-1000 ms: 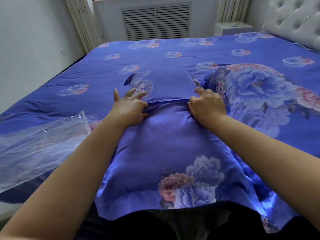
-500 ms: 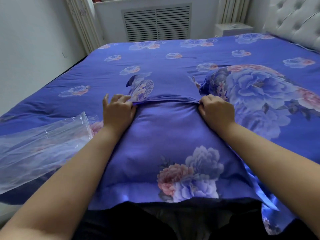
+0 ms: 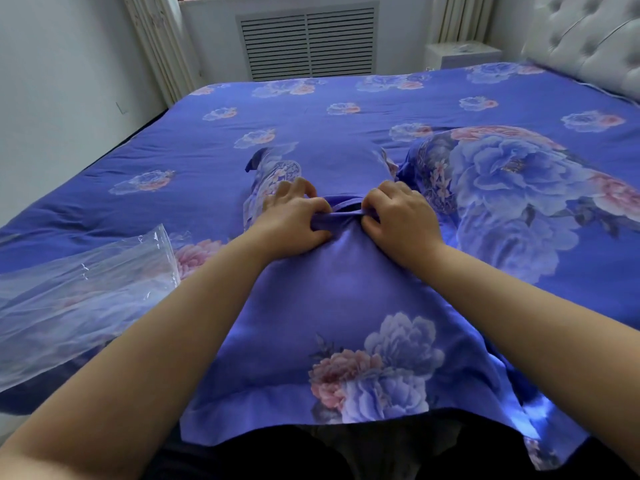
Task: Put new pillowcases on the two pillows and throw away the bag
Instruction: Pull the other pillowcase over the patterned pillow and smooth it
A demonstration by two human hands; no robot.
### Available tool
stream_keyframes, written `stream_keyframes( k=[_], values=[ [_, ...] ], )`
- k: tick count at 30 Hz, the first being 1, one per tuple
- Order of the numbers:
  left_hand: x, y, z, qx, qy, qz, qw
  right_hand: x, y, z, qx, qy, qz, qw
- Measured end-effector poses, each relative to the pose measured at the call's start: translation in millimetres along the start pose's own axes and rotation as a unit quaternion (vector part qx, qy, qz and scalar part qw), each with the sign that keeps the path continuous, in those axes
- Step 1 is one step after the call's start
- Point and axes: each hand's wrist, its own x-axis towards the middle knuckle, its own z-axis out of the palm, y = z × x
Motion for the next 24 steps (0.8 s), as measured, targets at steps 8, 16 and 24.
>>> stream_keyframes(
  k=[8, 16, 24],
  values=[
    [6, -18, -12, 0.199, -0.136, 0.038, 0.97, -5, 10, -5, -0.162, -0.049, -0.003, 0.986],
    [0, -67, -12, 0.329, -0.307, -0.064, 0.891, 4, 2, -17, -0.313, -0.294, -0.082, 0.899],
    [-13, -78, 16, 0.328, 0.027, 0.014, 0.944, 0, 8, -19, -0.453, -0.468, -0.04, 0.758]
  ],
)
